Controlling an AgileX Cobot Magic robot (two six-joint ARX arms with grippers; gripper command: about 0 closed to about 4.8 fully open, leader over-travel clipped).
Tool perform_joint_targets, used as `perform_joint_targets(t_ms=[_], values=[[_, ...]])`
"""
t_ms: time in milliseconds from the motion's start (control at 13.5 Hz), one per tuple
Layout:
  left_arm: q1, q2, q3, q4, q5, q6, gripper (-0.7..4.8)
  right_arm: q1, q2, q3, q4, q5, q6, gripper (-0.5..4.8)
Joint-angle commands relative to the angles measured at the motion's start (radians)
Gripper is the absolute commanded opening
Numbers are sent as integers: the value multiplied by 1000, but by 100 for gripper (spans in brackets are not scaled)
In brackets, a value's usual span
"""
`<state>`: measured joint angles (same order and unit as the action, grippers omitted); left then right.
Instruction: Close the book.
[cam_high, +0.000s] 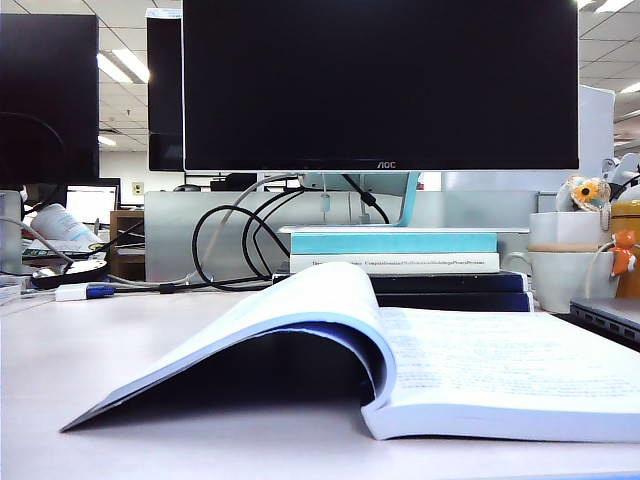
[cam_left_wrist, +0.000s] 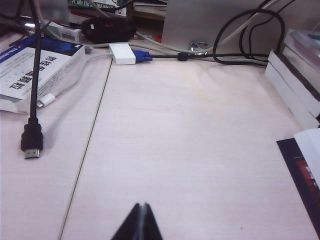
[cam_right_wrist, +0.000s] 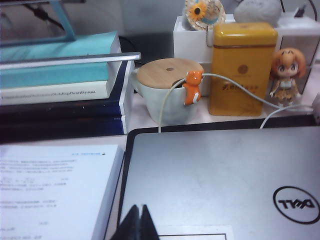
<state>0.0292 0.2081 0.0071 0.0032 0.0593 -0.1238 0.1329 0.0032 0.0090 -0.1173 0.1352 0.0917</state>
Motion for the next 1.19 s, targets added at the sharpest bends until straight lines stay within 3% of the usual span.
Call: perform_joint_targets(t_ms=[74, 296, 444, 741, 963, 1185], values=[[0, 1, 3, 13, -3, 0, -6, 0, -2, 0, 25, 3, 74, -1], [0, 1, 3, 13, -3, -8, -5, -1, -2, 0, 25, 4, 66, -1], [0, 2, 34, 43, 165, -35, -6, 0, -2, 6, 36, 0, 90, -1], [-1, 22, 233, -18, 173, -75, -6, 0, -2, 92, 42, 22, 153, -2], [-3, 145, 399, -87, 228, -45, -6, 0, -2, 152, 43, 24, 266, -3], [-52, 303, 602, -287, 225, 40, -6, 0, 9, 237, 42, 24, 313, -3]])
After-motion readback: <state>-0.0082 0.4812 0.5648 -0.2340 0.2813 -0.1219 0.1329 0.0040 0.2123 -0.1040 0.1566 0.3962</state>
